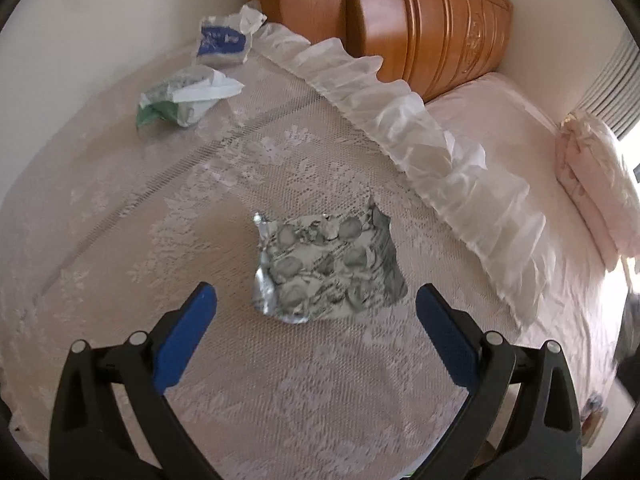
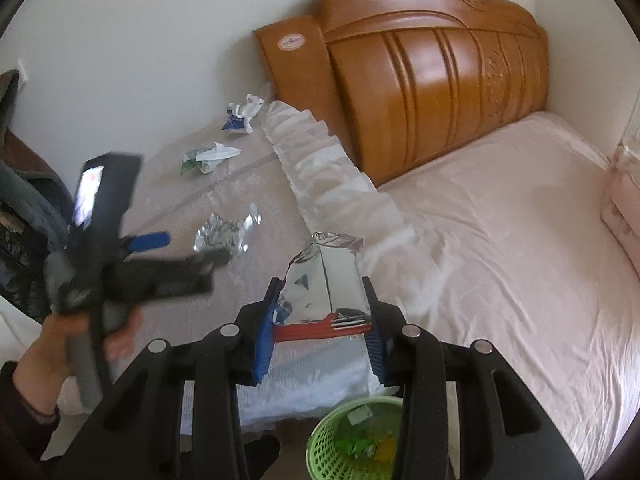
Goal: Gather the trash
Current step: 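Grasp the silver blister pack with the left tool while the right grasps the foil packet, then drop the blister pack into the basket with the left tool while the right drops the foil packet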
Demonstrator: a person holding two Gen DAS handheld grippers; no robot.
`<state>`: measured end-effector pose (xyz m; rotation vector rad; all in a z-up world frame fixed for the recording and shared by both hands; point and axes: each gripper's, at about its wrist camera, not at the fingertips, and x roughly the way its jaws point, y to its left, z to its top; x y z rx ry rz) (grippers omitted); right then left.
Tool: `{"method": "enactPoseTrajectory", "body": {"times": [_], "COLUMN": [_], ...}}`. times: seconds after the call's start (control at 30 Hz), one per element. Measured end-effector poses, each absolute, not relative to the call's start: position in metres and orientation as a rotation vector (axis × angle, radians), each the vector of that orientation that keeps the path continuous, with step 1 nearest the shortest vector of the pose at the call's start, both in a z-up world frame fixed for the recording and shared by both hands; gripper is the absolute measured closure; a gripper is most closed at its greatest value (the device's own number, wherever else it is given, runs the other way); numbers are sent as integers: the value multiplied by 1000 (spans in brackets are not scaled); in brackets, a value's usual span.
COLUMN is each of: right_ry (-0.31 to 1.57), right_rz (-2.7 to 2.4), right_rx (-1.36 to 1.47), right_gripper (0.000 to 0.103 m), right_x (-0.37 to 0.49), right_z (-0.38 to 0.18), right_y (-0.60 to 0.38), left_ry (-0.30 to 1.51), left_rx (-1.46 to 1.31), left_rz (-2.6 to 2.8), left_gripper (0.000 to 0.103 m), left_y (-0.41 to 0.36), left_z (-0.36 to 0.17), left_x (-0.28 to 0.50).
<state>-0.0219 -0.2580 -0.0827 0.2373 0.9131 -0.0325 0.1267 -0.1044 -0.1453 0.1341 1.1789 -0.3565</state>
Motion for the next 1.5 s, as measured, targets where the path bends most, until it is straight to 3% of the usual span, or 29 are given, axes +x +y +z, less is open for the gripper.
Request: {"method": "enactPoseTrajectory", "body": {"times": [0.27, 0.47, 0.7, 1.23, 1.5], "right_ry": [896, 891, 901, 915, 940], "right_rz": [-22, -12, -10, -38, -72], "right_rx": [314, 324, 338, 320, 320], "right_gripper": [64, 64, 64, 64, 64], "right_x": [-37, -40, -40, -48, -79], "right_z": [-92, -93, -96, -98, -109], "right_y": [-264, -264, -265, -264, -260], "left_ry": [1234, 1278, 1257, 1125, 1101], "left_rx": [164, 164, 175, 244, 330], "left_rz": [-349, -303, -285, -357, -496], "left_gripper": [9, 28, 33, 34, 34], "left_y": [-121, -125, -131, -97, -102], "left_z": [-160, -172, -171, -100, -92], "left_x": [144, 158, 159, 54, -8]}}
